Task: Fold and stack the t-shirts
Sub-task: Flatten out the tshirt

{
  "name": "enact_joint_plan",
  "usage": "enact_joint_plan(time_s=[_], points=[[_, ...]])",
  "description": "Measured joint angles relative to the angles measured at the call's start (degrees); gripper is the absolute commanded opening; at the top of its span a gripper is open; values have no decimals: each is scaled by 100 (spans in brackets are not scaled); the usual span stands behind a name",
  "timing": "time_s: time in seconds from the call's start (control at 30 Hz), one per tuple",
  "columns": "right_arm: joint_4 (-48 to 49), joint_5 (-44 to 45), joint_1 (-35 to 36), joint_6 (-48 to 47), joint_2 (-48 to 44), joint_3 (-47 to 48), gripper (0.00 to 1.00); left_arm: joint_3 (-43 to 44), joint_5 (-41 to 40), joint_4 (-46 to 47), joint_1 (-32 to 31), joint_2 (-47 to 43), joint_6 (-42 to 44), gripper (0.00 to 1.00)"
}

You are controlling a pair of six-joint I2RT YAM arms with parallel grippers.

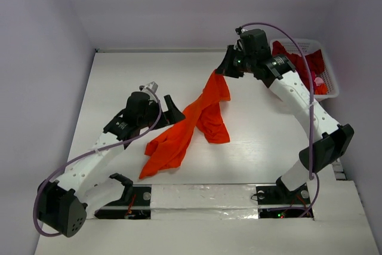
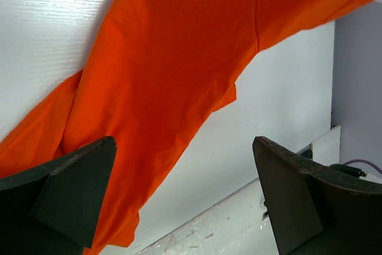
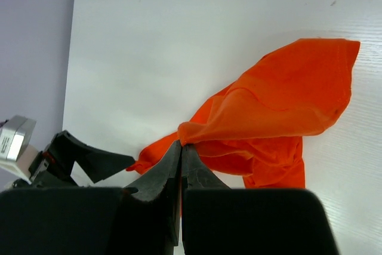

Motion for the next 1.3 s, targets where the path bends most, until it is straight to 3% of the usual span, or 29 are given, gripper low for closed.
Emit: enact_joint_plan(time_s=[0.23, 0.7, 1.0, 1.3], points=[[-20, -201, -417, -46, 186, 199, 0, -216, 72, -199, -20, -350, -96, 99], [-352, -525, -1069, -247, 1054, 1537, 0, -380, -529, -1657, -70, -1060, -245, 99], [-457, -702, -1298, -350, 1641, 2304, 0, -553, -651, -2149, -260, -955, -337, 99], [-540, -925, -1513, -350, 1928, 2448, 0, -603, -1193, -2677, -299, -1193, -507, 99]])
